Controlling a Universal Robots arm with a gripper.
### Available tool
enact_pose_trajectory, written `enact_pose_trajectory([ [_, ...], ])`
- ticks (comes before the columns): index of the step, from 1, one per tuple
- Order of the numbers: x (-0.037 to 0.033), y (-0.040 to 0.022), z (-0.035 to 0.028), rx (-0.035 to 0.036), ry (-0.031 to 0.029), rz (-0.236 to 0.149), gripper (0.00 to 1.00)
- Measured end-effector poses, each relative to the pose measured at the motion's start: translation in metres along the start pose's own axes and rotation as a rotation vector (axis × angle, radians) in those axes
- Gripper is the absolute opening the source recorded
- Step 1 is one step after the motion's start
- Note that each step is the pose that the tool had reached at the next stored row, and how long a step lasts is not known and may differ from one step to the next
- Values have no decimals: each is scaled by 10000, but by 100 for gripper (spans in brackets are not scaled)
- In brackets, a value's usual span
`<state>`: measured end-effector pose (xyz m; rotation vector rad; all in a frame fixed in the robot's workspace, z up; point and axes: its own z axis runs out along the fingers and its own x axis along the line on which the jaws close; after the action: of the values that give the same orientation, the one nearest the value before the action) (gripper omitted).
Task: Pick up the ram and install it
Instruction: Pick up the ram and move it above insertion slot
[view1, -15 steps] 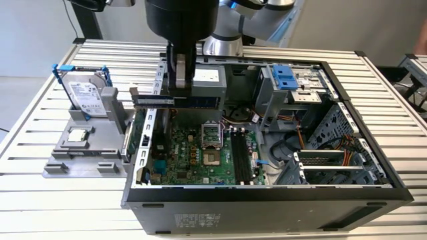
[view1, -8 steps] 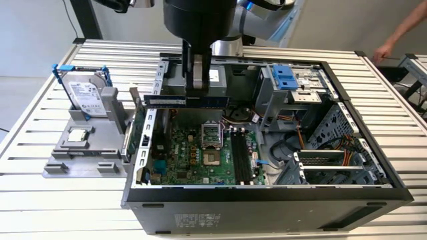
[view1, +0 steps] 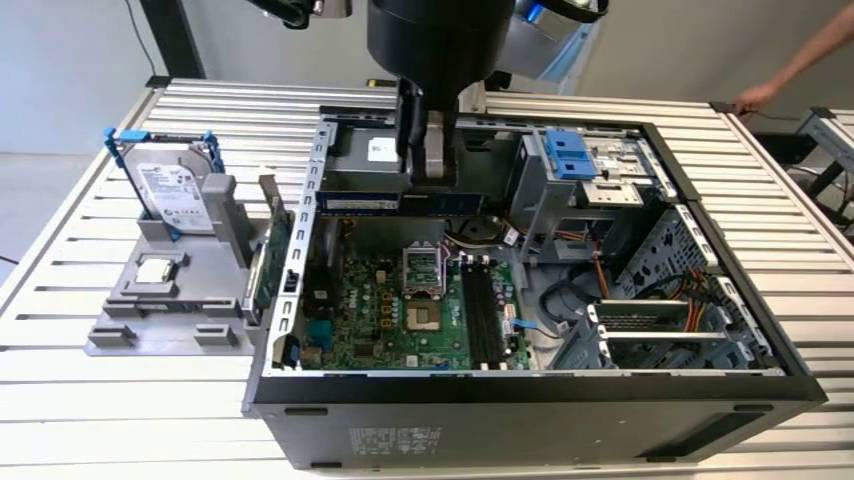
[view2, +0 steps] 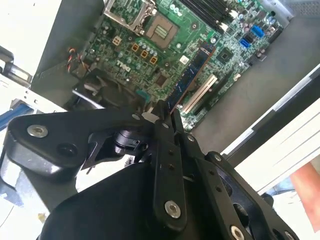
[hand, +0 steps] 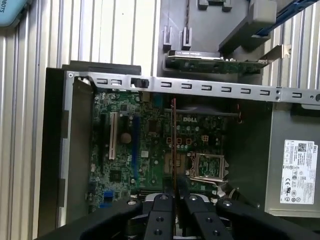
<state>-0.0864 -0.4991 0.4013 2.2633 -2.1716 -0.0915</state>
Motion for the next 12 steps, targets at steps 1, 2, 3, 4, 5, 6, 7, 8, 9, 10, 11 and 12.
enact_pose_trajectory([
  [1,1,-27,-1,-3,0,-12,0],
  [2,2,-51,-2,-6,1,-23,0],
  [3,3,-77,-3,-8,1,-35,0],
  [4,4,-102,-5,-11,2,-48,0],
  [5,5,-128,-6,-14,2,-60,0],
  [6,6,-153,-7,-16,3,-72,0],
  [7,7,-178,-8,-19,4,-84,0],
  [8,8,-201,-9,-20,3,-95,0],
  [9,9,-226,-10,-23,4,-107,0],
  [10,10,-251,-11,-24,4,-116,0],
  [11,11,-276,-12,-27,4,-125,0],
  [12,12,-301,-14,-29,6,-134,0],
])
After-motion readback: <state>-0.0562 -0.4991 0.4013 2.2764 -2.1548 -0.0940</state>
